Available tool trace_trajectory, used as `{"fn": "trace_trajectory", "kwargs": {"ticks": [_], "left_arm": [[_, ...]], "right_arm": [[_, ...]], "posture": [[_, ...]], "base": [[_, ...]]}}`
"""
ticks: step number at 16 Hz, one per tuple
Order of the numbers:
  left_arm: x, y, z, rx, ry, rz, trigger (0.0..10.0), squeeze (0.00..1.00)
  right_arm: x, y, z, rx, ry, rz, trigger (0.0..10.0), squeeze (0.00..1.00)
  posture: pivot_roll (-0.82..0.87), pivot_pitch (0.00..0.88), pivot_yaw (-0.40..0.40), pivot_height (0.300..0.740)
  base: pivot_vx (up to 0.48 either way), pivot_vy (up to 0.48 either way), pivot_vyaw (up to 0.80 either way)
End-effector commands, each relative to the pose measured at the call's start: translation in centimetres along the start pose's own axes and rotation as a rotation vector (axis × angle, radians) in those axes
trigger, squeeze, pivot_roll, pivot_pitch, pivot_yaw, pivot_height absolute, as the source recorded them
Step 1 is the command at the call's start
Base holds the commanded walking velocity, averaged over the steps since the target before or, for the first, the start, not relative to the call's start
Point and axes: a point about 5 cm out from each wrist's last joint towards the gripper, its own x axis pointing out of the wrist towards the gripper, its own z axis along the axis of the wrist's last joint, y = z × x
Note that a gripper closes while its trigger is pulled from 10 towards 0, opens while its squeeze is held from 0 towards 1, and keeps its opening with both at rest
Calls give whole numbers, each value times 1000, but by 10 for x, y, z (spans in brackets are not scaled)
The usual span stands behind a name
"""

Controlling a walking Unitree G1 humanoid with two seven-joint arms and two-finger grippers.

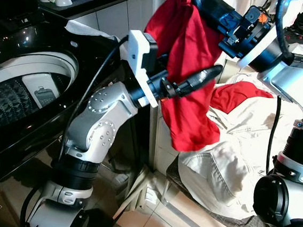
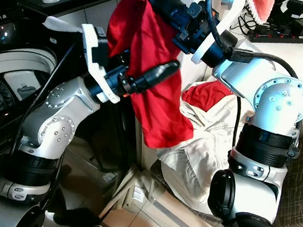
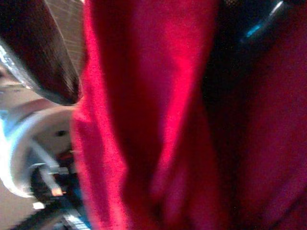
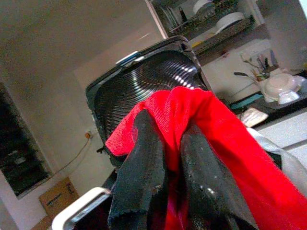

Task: Clothes washing

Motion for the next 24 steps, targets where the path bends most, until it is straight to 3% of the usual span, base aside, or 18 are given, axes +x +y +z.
{"fn": "trace_trajectory", "kwargs": {"ticks": [1,15,16,18,19,21,22,23,24], "left_arm": [[1,5,5,37,1,24,0,0],[-2,8,10,40,-47,36,0,0],[-2,8,10,40,-47,38,0,0],[-3,10,11,42,-46,44,0,0],[-4,10,11,42,-46,46,0,0],[-5,12,11,45,-45,54,0,0],[-6,14,12,55,-45,72,0,0],[-7,15,12,63,-43,82,0,0],[-10,22,16,94,-39,113,0,0]], "right_arm": [[4,14,8,-39,-10,51,0,0],[4,16,6,-39,4,45,0,0],[4,16,7,-38,2,45,510,0],[4,15,7,-48,5,34,4431,0],[4,15,6,-56,9,26,10000,0],[4,15,6,-56,9,26,10000,0],[3,16,6,-44,8,39,10000,275],[3,16,6,-39,4,39,10000,1000],[2,15,7,-34,-9,33,10000,1000]], "posture": [[-24,0,80,740],[-24,0,81,740],[-25,0,83,740],[-26,0,83,740],[-26,0,83,740],[-26,0,83,740],[-26,0,84,740],[-26,0,84,740],[-26,0,85,740]], "base": [[0,0,0],[0,0,0],[0,0,0],[0,0,0],[0,0,0],[0,0,0],[0,0,0],[0,0,0],[0,0,0]]}}
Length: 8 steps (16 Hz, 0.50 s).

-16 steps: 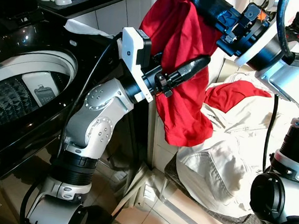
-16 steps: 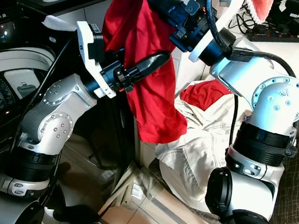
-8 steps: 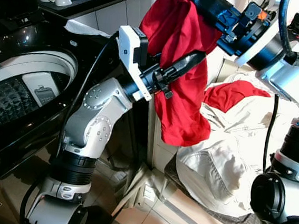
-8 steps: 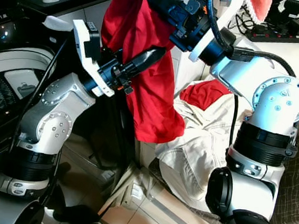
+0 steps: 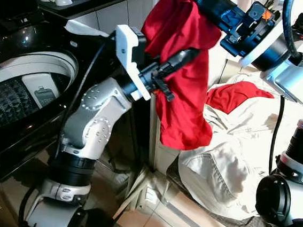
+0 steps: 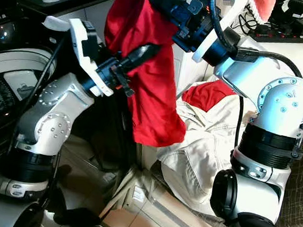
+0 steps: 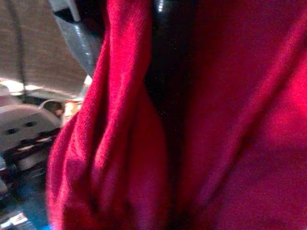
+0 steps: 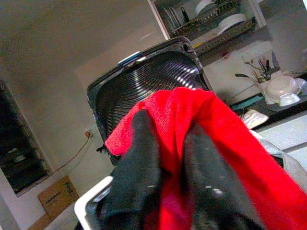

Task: Clothes washing

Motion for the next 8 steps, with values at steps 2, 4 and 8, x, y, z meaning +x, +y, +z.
{"fn": "trace_trajectory", "kwargs": {"ticks": [2,4,8], "left_arm": [[-8,29,28,161,-16,111,0,0],[-12,55,62,334,-41,233,0,0],[-37,106,155,1012,-95,719,0,0]], "right_arm": [[-5,6,12,-53,-58,3,10000,922],[-13,7,17,-77,-81,11,10000,0],[-13,12,-9,-166,49,6,10000,0]], "posture": [[-24,0,85,740],[-21,0,84,740],[-18,0,98,740]], "base": [[0,0,0],[0,0,0],[0,0,0]]}}
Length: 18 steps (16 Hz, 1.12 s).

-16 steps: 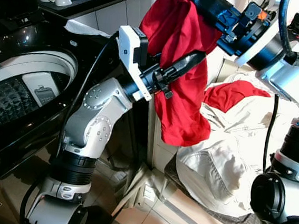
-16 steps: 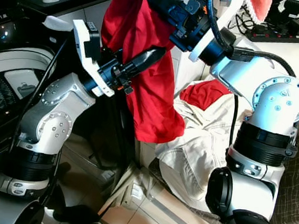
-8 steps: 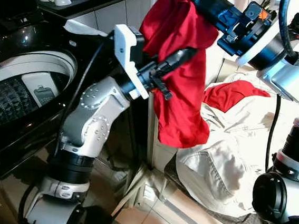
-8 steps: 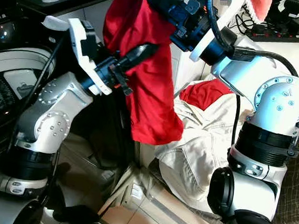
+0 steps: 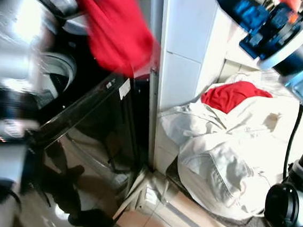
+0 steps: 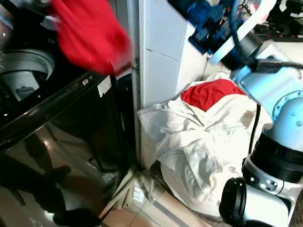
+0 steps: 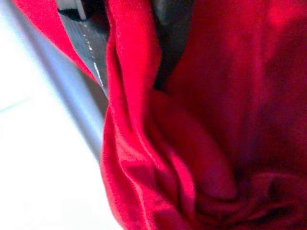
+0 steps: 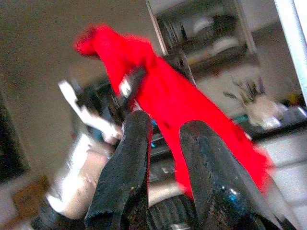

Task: Clothes washing

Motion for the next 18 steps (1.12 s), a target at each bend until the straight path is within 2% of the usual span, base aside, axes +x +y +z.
{"fn": "trace_trajectory", "kwargs": {"ticks": [1,2,3,4,5,6,7,8,9,13,15,18], "left_arm": [[-5,6,-29,151,166,25,0,0],[-8,6,-38,189,224,15,0,0],[-14,2,-53,174,319,3,1255,0],[-30,-10,-83,111,488,-1,9608,0],[-51,-21,-111,70,648,30,10000,0],[-61,-26,-122,54,717,50,10000,0],[-85,-32,-142,-13,860,118,10000,0],[-97,-33,-151,-34,940,158,10000,0],[-115,-29,-162,-107,1043,258,10000,1000],[-136,-16,-170,-186,1145,339,10000,1000],[-147,-13,-172,-206,1194,328,10000,1000],[-154,-11,-170,-215,1228,296,10000,1000]], "right_arm": [[8,3,-29,-37,161,-18,10000,0],[9,2,-35,-47,194,-31,10000,0],[10,2,-44,-43,226,-47,10000,0],[13,4,-61,-48,284,-59,10000,0],[14,6,-72,-45,316,-58,10000,0],[15,7,-76,-43,327,-61,10000,0],[15,9,-83,-33,347,-64,10000,0],[15,10,-86,-30,358,-63,10000,0],[13,13,-92,-35,383,-58,10000,0],[7,17,-102,-31,454,-27,10000,0],[3,19,-107,-38,503,-14,10000,0],[2,17,-109,-47,527,-14,10000,0]], "posture": [[-19,0,102,740],[-19,0,102,740],[-20,0,104,740],[-19,0,103,740],[-19,0,103,740],[-19,0,103,740],[-23,0,101,740],[-23,0,101,740],[-34,0,105,740],[-33,0,101,740],[-20,0,88,740],[-16,0,85,740]], "base": [[0,0,0],[0,0,0],[0,0,0],[0,0,0],[0,0,0],[0,0,0],[0,0,0],[0,0,0],[0,0,0],[0,0,0],[0,0,0],[0,0,0]]}}
